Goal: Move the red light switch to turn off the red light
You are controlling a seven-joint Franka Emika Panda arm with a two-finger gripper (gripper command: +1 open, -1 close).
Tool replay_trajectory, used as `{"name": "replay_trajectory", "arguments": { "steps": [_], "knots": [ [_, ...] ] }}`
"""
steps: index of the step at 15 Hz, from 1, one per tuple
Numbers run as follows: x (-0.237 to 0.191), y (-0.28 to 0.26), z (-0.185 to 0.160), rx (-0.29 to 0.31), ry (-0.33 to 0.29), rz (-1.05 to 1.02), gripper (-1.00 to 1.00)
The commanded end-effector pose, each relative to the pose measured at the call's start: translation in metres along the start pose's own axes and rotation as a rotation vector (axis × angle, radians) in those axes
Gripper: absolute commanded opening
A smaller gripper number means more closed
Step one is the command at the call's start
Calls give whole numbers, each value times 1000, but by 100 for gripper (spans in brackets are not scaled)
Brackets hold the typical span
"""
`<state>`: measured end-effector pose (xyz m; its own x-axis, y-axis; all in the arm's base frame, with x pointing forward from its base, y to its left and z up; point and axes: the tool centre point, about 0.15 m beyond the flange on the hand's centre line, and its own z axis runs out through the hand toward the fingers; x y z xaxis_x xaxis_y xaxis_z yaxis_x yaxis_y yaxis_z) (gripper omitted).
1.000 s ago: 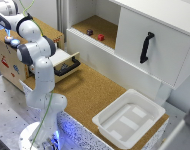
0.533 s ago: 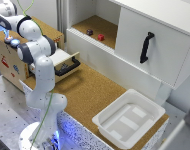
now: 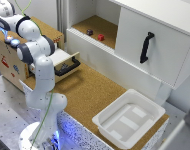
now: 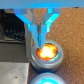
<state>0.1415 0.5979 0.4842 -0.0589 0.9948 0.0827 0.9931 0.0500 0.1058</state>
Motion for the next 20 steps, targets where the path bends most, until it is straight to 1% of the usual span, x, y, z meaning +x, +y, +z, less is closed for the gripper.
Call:
{"name": "replay_trajectory", "arguments": {
  "steps": [1, 2, 4, 5, 7, 8, 9, 10, 13, 14, 15, 16, 17, 18, 19, 20],
  "knots": [
    [32, 28, 3, 50, -216, 13, -100],
    [35, 31, 12, 72, -210, 13, -100],
    [42, 36, 20, 82, -216, -3, -100],
    [46, 35, 27, 82, -241, -17, -100],
    [45, 33, 45, 121, -230, -11, -100],
    [42, 30, 61, 164, -225, 9, -100],
    [42, 27, 65, 171, -235, 8, -100],
    [45, 25, 59, 159, -225, 6, -100],
    [46, 20, 17, 88, -207, 24, -100],
    [47, 19, 1, 63, -206, 21, -100],
    [49, 18, -25, 44, -227, 6, -100],
    [52, 19, -50, 3, -231, 3, 100],
    [52, 22, -69, -27, -225, 11, 100],
    [53, 24, -82, -57, -234, 7, 100],
    [54, 26, -85, -66, -222, 7, 100],
    [55, 27, -84, -69, -229, 6, 100]
  ]
}}
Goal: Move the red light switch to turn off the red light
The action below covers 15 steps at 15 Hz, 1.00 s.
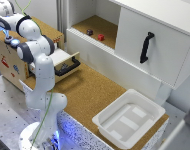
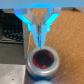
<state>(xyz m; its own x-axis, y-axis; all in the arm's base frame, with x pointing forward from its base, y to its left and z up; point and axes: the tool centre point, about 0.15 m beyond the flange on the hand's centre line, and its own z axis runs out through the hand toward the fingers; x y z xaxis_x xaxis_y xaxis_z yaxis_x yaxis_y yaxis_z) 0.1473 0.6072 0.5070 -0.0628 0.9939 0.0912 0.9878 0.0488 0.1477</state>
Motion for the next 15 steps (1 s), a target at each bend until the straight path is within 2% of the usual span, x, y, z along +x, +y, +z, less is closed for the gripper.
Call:
{"name": "replay_trajectory", "arguments": {
  "steps": [1, 8, 10, 15],
  "knots": [
    [46, 21, -60, -22, -241, 1, 100],
    [41, 12, -48, -7, -230, 23, 100],
    [30, 15, -53, -41, -206, 73, 100],
    [-18, 34, -50, -34, -196, 124, 100]
  ]
}}
